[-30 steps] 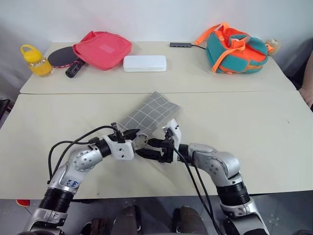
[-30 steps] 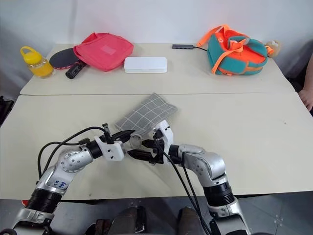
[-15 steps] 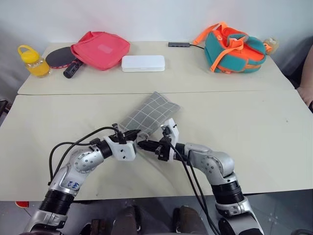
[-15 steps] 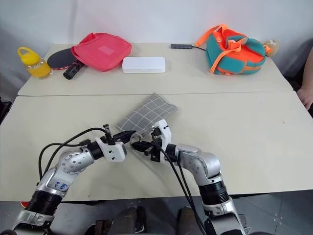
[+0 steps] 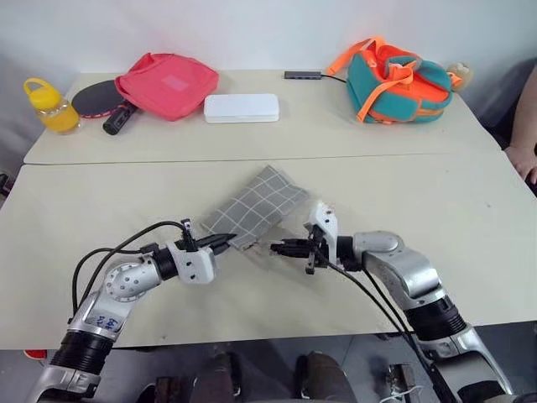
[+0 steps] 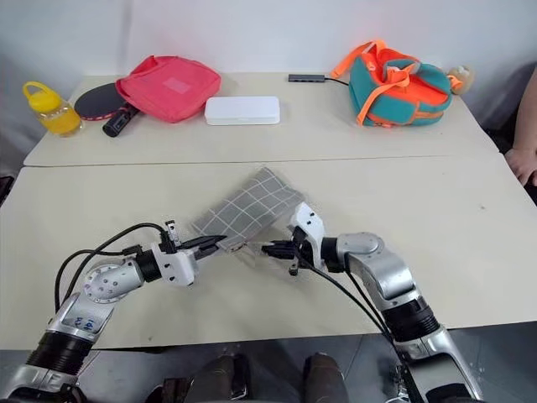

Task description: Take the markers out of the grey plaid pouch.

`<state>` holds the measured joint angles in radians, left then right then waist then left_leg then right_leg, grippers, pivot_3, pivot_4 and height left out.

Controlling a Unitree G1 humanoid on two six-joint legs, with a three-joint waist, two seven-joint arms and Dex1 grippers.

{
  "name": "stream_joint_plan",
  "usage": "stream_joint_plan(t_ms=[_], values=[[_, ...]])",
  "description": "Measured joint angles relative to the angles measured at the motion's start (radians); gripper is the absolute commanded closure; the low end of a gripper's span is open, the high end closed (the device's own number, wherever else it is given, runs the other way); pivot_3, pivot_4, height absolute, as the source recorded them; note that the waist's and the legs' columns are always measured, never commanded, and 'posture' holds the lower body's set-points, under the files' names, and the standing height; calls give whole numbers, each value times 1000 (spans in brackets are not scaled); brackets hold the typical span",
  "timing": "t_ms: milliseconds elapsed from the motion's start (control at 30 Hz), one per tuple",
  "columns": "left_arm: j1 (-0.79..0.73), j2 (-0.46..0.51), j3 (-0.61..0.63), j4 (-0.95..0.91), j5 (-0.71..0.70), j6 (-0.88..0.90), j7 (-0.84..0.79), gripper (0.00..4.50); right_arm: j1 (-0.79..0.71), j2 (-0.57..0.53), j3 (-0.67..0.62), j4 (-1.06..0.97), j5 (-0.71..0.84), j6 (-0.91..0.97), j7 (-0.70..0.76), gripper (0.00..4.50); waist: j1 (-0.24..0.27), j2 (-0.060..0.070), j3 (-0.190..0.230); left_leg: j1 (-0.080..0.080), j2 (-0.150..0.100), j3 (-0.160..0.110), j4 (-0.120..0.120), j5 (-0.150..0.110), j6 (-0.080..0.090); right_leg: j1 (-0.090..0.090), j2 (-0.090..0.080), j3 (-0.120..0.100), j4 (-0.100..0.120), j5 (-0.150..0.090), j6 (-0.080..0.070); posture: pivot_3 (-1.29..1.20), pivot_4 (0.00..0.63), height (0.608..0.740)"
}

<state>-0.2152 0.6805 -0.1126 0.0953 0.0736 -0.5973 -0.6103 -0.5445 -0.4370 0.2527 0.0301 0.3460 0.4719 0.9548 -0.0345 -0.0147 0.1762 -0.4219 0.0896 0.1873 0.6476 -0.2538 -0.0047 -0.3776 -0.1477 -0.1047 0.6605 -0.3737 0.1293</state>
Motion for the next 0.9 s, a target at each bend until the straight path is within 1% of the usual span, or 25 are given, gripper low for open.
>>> stream_joint_plan(t_ms=[100,200,333,500,767,867,900], values=[[17,6,16,0,-56,-9,-40,4500,-26,-8,-17,62,-35,-70,4,4477,3,0,0,0,0,0,0,0,0,0,0,0,0,0,0,0,150,740],[41,10,35,-1,-120,-6,-76,4500,-40,-47,-27,128,-64,-125,21,4477,3,0,0,0,0,0,0,0,0,0,0,0,-1,0,0,0,150,740],[61,32,69,-1,-148,-18,-94,4500,-73,-98,-64,232,-92,-182,43,4477,3,0,0,0,0,1,0,0,0,0,0,0,-1,0,0,0,150,740],[68,33,106,0,-173,-26,-105,4500,-106,-145,-103,339,-123,-253,67,4477,1,0,0,0,0,2,0,0,0,0,0,0,0,0,0,0,150,740],[68,19,114,3,-222,-15,-124,4500,-104,-156,-108,367,-151,-314,85,4477,1,0,1,0,0,2,0,0,0,0,0,1,0,0,0,0,150,740],[68,1,114,6,-244,1,-129,4500,-98,-157,-136,357,-131,-294,95,4477,2,0,1,0,0,2,0,0,0,0,0,1,0,0,0,0,150,740],[68,-6,114,6,-249,7,-132,4500,-93,-157,-146,344,-120,-281,101,4292,2,0,1,0,0,2,0,0,0,0,0,1,0,0,0,0,150,740]])
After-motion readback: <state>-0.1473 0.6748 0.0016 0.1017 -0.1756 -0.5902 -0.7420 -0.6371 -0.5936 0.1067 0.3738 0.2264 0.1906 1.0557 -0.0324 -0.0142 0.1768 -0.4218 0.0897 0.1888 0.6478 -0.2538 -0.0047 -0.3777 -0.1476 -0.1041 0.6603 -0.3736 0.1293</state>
